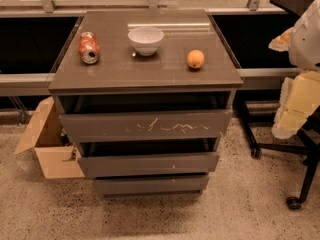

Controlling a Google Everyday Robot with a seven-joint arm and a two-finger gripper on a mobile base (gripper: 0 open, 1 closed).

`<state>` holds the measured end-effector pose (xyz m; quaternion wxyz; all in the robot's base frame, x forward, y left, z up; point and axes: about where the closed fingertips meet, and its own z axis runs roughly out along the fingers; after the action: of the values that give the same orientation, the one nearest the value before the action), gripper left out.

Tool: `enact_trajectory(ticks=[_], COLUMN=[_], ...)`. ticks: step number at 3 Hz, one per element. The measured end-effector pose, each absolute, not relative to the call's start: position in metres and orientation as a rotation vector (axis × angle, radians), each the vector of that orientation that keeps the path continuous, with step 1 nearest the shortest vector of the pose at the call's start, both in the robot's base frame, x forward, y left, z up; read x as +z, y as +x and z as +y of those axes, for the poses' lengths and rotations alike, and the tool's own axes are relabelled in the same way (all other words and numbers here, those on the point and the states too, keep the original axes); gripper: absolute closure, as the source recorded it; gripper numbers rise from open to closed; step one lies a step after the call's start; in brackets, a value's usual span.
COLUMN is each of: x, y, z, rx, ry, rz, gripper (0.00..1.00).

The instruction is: Open top drawer

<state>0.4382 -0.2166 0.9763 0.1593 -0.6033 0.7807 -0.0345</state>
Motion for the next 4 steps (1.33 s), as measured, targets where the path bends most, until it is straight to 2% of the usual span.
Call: enact_trajectory(ticks=[1,2,3,4], x=[0.972,0.923,0.759,0.646], y=[0.44,0.457,0.494,0.502], z=[-0.212,-0.16,0.008,0.122], rx=[-0.092,-0.068,0.013,0.069], ry=[-1.723,-1.745,-2.034,-2.169], rz=[2.22,2.206,2.089,1.961], gripper=[0.0,0.0,0.0,0.0])
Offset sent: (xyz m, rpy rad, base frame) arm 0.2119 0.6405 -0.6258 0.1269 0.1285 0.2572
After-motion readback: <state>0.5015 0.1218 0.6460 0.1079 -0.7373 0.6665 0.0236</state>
